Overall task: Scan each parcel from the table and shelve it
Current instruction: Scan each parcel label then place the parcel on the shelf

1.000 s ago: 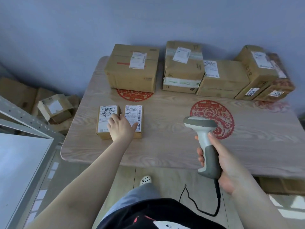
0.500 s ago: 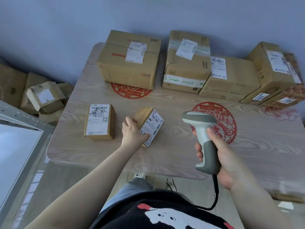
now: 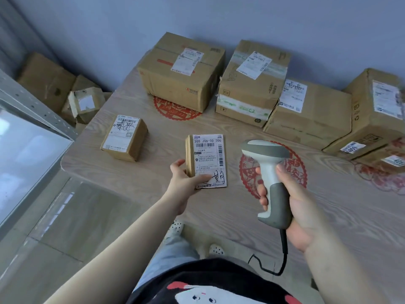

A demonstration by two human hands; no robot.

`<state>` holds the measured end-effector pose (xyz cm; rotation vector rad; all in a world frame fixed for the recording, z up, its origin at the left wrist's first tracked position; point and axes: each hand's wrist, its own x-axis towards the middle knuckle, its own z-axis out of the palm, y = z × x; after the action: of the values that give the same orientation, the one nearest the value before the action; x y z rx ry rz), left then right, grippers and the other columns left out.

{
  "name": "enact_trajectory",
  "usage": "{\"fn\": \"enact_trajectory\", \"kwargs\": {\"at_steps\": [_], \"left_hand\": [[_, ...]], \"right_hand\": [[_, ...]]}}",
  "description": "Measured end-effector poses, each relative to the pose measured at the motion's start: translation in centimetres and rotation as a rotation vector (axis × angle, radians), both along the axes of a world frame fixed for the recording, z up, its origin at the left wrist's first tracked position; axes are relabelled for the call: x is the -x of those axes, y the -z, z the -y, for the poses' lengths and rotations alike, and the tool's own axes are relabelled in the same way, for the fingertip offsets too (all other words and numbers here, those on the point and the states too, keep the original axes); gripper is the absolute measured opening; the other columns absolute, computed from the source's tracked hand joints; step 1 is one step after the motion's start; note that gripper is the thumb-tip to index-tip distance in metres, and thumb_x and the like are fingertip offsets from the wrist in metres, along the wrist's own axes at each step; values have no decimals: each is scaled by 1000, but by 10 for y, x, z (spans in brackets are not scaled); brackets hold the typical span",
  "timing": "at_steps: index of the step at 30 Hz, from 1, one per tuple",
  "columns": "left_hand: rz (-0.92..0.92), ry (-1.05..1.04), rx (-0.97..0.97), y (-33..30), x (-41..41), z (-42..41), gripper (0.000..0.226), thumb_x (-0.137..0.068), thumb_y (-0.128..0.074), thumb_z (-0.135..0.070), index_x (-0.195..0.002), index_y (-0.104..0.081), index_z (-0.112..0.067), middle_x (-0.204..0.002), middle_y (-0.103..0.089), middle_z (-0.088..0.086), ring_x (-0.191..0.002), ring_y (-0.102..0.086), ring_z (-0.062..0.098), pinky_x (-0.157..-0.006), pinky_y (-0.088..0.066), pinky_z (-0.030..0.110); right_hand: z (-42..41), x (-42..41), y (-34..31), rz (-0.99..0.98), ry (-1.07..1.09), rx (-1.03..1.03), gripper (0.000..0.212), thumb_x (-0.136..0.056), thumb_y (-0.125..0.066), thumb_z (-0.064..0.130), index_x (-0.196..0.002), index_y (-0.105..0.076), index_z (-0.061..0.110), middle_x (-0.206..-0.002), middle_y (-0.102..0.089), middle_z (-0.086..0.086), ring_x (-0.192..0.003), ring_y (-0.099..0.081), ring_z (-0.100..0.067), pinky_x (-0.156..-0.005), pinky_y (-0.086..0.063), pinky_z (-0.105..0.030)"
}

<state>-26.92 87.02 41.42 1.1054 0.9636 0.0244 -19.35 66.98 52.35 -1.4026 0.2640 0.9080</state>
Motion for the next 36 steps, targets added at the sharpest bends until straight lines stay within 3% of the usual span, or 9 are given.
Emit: {"fn": "enact_trajectory", "kwargs": {"at_steps": [5,12,16,18,24,29,36], "left_hand": [[66,-120,22,-13,-2,47,80,-83,-72,4,-144,-24,-18,-114,-66,1,-98,-69,19,-83,-57,37],[118,-230,-65,-28,17,71,75,-79,-77,5,-133,-33,-21,-118,-61,3,-97,-68,14,-85,-59,36],[134,-301,-79,-27,25,74,71,-77,-79,4,-128,-37,-21,-128,-60,9,-107,-68,22,-87,-59,42],[131,-319,-83,-27,30,74,71,-77,-80,4,-129,-37,-20,-128,-60,10,-108,-68,24,-86,-60,43],[102,-374,-128,-31,39,69,69,-77,-83,-4,-129,-40,-17,-126,-58,4,-105,-69,23,-84,-60,40],[76,-351,-244,-37,42,65,70,-74,-86,-10,-128,-42,-18,-122,-58,-1,-91,-66,5,-59,-52,15],[30,-367,-237,-35,52,63,68,-75,-86,-13,-126,-41,-17,-113,-63,1,-91,-64,5,-54,-49,10]], "right_hand": [[24,0,-1,10,-104,-27,36,-80,-60,51,-91,-70,18,-69,-63,-5,-56,-53,-15,-65,-39,-34],[29,7,-9,86,-297,-146,50,-79,-71,47,-113,-66,10,-73,-64,-6,-59,-57,-15,-61,-44,-31],[25,16,-10,106,-361,-146,51,-76,-66,49,-109,-64,10,-74,-66,-6,-61,-59,-14,-59,-43,-33],[22,20,-10,108,-372,-137,46,-80,-71,47,-108,-63,10,-74,-66,-6,-60,-58,-15,-60,-43,-34],[17,29,-14,146,-387,-154,42,-78,-63,46,-99,-65,10,-75,-67,-9,-62,-59,-17,-62,-44,-36],[16,30,-16,173,-379,-154,54,-79,-62,47,-110,-64,3,-74,-69,-10,-64,-62,-19,-65,-45,-36],[15,32,-16,202,-345,-124,61,-74,-61,56,-110,-67,7,-68,-64,-8,-61,-56,-17,-60,-42,-32]]}}
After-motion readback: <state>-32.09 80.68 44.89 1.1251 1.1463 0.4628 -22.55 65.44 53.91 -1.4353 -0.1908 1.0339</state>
